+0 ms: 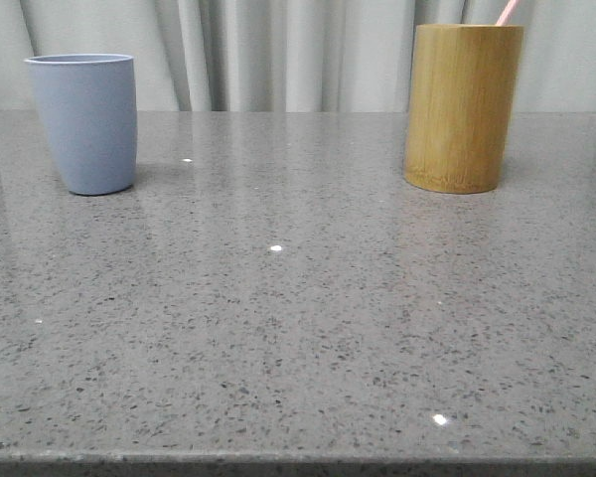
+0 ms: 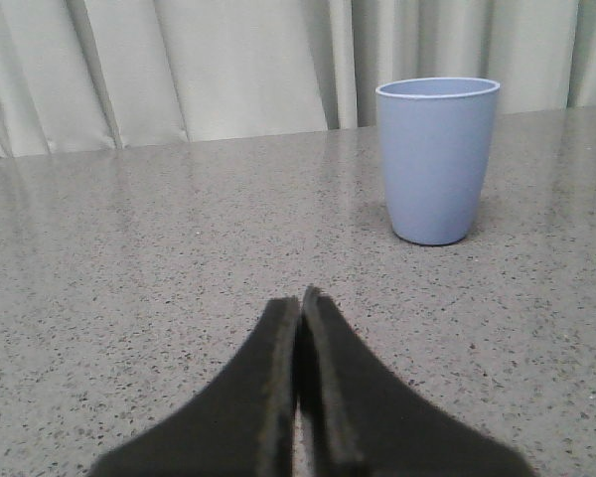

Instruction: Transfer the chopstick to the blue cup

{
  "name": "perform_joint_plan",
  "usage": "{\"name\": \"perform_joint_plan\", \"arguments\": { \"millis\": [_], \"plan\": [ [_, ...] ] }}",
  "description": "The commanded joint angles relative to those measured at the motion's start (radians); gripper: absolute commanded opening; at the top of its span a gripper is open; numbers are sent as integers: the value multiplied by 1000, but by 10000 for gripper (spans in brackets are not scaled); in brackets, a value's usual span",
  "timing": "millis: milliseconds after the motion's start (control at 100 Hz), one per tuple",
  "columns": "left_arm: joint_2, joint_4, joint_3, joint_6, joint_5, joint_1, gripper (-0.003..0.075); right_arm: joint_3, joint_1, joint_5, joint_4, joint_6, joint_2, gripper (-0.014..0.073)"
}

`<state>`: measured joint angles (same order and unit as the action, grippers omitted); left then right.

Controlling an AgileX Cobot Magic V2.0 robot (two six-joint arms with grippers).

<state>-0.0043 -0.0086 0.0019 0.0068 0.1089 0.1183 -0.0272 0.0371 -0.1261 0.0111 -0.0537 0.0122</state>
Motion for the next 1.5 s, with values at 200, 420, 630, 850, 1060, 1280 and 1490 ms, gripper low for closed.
{"name": "perform_joint_plan", "arguments": {
  "millis": [200, 420, 630, 850, 1060, 1280, 1490],
  "plan": [
    [-34, -8, 10, -7, -81, -1, -19, -1, -6, 78, 12, 2, 18, -68],
    [-34, -8, 10, -7, -81, -1, -19, -1, -6, 78, 12, 2, 18, -68],
    [-34, -8, 9, -7, -95, -1, -19, -1, -6, 120, 12, 2, 18, -68],
    [-34, -9, -18, -7, -151, -1, -19, 3, -6, 295, 12, 2, 18, -68],
    [18, -137, -160, -7, -68, -1, -19, 146, -6, 158, -19, -7, 9, -68],
    [219, -164, -425, -7, 158, -1, -19, 439, -6, -252, -11, -5, -98, -68],
    [441, -164, -707, -7, 472, -1, -19, 697, -6, -588, -4, 47, -274, -68]
  ]
}}
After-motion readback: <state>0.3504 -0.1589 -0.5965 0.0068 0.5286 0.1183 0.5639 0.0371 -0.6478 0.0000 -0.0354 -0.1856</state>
